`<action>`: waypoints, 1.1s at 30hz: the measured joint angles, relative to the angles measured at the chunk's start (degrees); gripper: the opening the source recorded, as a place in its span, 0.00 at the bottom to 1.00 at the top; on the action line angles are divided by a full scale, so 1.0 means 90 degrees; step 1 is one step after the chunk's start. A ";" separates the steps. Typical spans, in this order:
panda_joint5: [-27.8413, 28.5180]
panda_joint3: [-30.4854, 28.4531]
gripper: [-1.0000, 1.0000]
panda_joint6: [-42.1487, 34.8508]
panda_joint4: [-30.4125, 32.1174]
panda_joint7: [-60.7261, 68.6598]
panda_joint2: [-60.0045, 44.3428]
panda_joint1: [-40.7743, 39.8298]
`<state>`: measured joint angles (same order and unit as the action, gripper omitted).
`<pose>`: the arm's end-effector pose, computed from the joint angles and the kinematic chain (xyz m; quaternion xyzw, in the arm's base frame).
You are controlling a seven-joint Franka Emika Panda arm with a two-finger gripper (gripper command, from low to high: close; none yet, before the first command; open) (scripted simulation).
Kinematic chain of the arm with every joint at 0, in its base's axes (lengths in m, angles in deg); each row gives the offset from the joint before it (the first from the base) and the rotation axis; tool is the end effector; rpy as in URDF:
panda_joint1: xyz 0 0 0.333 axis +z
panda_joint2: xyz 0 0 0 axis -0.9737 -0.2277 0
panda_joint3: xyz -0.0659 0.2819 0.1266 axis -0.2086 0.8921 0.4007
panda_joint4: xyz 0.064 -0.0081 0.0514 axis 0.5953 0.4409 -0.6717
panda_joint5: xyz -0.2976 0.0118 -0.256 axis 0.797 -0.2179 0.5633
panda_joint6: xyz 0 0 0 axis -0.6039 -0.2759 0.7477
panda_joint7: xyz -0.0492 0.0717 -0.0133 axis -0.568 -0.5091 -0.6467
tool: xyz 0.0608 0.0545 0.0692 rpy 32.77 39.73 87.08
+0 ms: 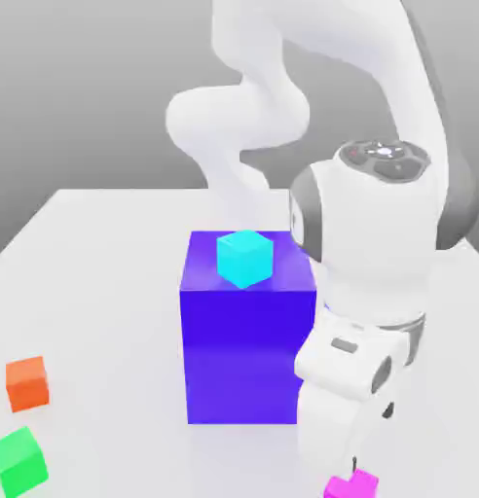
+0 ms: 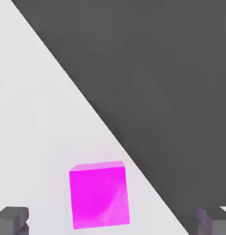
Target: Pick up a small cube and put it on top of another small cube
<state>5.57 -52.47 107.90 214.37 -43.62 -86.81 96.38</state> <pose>0.5116 0.1255 0.1921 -0.9944 -0.1058 -0.0047 0.0037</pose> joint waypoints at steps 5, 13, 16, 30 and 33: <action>-0.0069 0.0132 0.00 0.0672 -0.0174 0.0121 -0.0903 -0.0092; -0.0001 0.0090 0.00 0.0418 -0.0106 0.0076 -0.0590 -0.0060; 0.0044 -0.0082 0.00 -0.0055 0.0004 0.0037 -0.0022 -0.0130; -0.1056 -0.1717 0.00 -0.0414 -0.0178 0.0762 -0.0052 -0.2751; -0.1274 -0.1663 1.00 -0.0252 -0.0248 0.0908 -0.0309 -0.2954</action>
<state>-5.90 -67.44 105.63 212.14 -35.45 -89.59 69.79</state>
